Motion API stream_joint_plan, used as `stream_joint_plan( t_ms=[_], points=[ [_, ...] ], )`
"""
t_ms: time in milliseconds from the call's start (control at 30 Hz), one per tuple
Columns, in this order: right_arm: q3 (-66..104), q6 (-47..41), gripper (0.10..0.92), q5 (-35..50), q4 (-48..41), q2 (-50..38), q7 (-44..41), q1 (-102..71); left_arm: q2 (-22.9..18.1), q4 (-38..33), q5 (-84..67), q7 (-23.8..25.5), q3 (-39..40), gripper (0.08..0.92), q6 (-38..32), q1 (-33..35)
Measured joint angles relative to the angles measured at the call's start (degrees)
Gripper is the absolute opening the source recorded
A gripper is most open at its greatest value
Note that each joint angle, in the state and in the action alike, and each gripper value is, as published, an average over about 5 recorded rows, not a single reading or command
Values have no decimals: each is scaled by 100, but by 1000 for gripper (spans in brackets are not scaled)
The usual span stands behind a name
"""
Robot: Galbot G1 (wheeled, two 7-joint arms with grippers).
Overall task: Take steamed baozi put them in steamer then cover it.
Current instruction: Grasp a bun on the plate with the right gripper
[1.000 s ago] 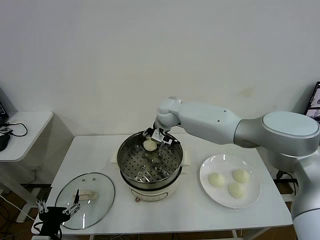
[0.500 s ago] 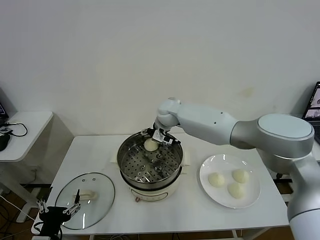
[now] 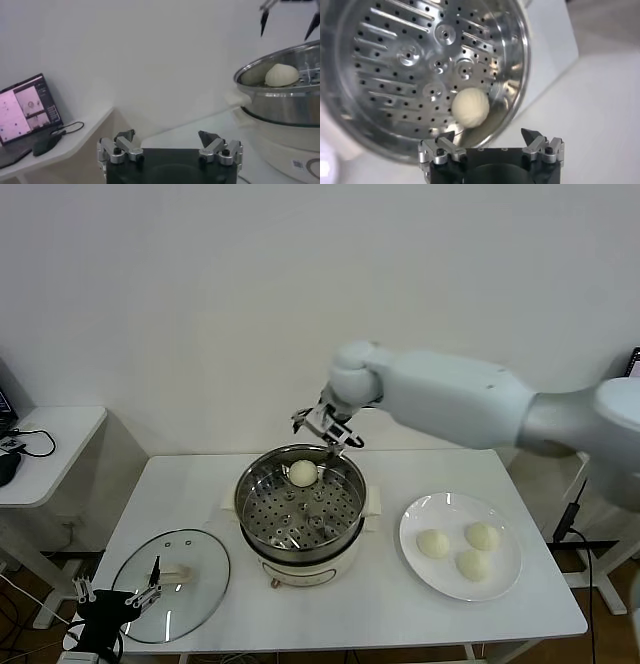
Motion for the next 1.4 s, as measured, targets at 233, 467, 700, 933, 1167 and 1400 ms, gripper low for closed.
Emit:
stream_joint_plan(
  t_ms=[233,467,700,933,1167,1400],
  points=[
    [19,-887,823,249,994,-1330,-218,129,138,34,-105,21,-20,823,34,-103],
    [348,-1315,823,103,1665,-2633,-290,-425,259,143,-128,41,10,823,49,-191],
    [1187,-1491,823,-320,1930,-3459,-333,-1781,277,241,-113,52,39,823,56,-219],
    [1727,-1504,823,-733,1876,-3726,-342,-2876,230,324,-87,59,62,823,58,-259],
    [1982,-1464,823,-1038,1595,-3626,-286,-3429,215,397,-87,61,21,823,58,-261],
    [2148,-1433,823,-1175,1199,-3301,-200,-3676,216,456,-87,62,-14,823,58,-262]
  ],
)
